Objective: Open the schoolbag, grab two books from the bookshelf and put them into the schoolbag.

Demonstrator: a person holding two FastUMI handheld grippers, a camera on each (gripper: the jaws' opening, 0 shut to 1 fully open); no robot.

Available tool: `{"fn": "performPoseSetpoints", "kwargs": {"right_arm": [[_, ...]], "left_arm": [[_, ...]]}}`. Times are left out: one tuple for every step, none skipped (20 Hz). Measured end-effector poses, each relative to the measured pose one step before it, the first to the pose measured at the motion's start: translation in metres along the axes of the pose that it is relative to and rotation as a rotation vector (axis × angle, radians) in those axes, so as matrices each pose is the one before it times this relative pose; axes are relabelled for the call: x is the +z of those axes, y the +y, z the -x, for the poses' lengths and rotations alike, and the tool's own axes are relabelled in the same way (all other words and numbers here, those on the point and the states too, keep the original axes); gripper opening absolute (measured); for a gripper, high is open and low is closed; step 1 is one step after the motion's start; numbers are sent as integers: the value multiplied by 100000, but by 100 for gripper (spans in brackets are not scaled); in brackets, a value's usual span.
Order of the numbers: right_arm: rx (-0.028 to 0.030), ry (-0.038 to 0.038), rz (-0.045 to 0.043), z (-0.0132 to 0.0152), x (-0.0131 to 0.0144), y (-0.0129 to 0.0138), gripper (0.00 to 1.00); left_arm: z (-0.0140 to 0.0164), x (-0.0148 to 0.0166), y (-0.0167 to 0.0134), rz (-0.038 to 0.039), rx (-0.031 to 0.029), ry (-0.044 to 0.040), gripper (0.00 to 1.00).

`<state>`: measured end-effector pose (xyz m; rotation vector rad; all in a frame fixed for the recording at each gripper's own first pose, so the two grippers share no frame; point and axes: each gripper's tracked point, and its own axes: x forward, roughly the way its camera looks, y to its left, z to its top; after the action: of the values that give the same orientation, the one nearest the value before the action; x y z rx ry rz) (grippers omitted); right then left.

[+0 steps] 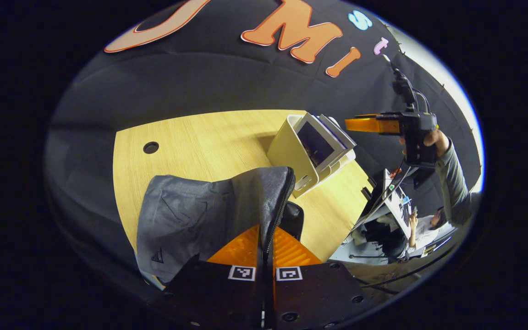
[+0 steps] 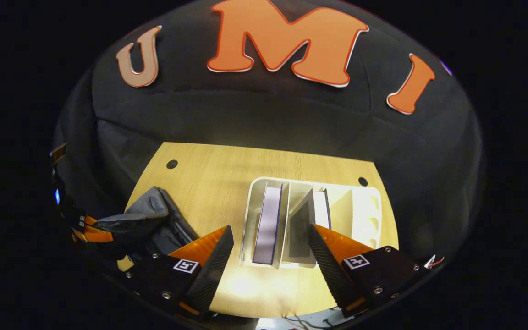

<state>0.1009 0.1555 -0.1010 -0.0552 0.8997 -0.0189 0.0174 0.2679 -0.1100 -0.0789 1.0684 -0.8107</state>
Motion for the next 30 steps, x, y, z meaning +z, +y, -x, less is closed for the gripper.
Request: {"fn": "performPoseSetpoints", "kwargs": {"right_arm": [[1038, 4409, -2594, -827, -362, -34, 98], [1827, 3640, -1406, -704, -52, 382, 99], [290, 3346, -237, -717, -84, 123, 98], [-506, 3018, 528, -789, -41, -155, 98], [-564, 3404, 860, -778, -224, -56, 98], [-1049, 2897, -177, -835, -88, -157, 98], [-470, 2536, -266, -789, -26, -120, 97], [-759, 2079, -393, -605, 44, -181, 96], [67, 1662, 128, -526, 97, 13, 96], [-330, 1319, -137, -494, 93, 13, 93], [-209, 1842, 93, -556, -38, -28, 93], [-135, 1640, -510, -482, 43, 71, 90], [473, 1573, -657, -498, -24, 196, 90], [431, 1193, -580, -277, 177, 134, 88], [565, 982, -524, -281, 66, 177, 87], [-249, 1078, -495, -353, 37, 103, 83], [-318, 1507, -183, -249, -156, -5, 81], [-477, 1411, -449, -283, -89, 55, 77], [-1300, 792, -1062, -320, -116, -209, 75], [-884, 642, -1934, -339, -73, -81, 71], [108, 1280, -2245, -210, -361, 131, 60], [976, 1503, -2221, -113, -369, 299, 59], [1028, 1425, -2806, -41, -392, 175, 55], [566, 742, -2833, 57, -301, 10, 53], [-457, 458, -1673, 117, -288, -303, 41], [-49, -138, -133, 257, -184, -262, 37], [242, -416, -165, 361, -317, -109, 37], [1021, 158, -336, 590, -379, 81, 37], [1394, 40, -303, 775, -592, 89, 37], [1209, -654, 256, 741, -408, 115, 36]], "left_arm": [[161, -209, -94, -111, -83, 1080, 2], [-45, 38, 108, -251, 463, 233, 2], [21, 65, 102, 144, 333, 528, 2], [64, 164, 92, -31, 139, -33, 2], [-74, -77, 5, 215, -5, 414, 2], [4, 46, 42, 429, -75, 31, 2], [53, -308, -2, 536, 184, 323, 2], [-33, 46, 19, 636, 59, 57, 2], [34, -275, 114, 100, 435, 63, 2], [3, 157, 117, 453, 130, -211, 2], [116, -145, -46, -1, 283, 256, 2], [-49, 51, 2, 168, 42, 43, 2], [49, 6, -37, -367, 170, 249, 2], [-8, 106, 4, 54, 131, -61, 2], [26, -93, -57, -192, 199, 283, 2], [-29, 62, 37, 97, 15, -64, 2], [-4, -192, -105, -62, -183, 339, 2], [-156, 149, 30, -19, 117, -56, 2], [-16, -103, -36, -153, 23, 211, 3], [-37, 2, 0, -251, 78, -130, 2], [-66, -31, -54, 20, 185, 236, 2], [-65, 0, 26, 156, 68, -37, 2], [4, -286, -30, 258, -96, 214, 2], [-55, 6, -125, -402, -196, 172, 2], [-103, -64, 129, -443, 284, -1, 2], [-142, 1, -24, 69, -155, 7, 2], [-223, -104, -136, 91, -372, -142, 2], [-71, -237, -65, 215, -84, 246, 2], [39, -183, -144, -1, -124, 17, 2], [-51, -131, -223, -179, -110, 262, 3]]}}
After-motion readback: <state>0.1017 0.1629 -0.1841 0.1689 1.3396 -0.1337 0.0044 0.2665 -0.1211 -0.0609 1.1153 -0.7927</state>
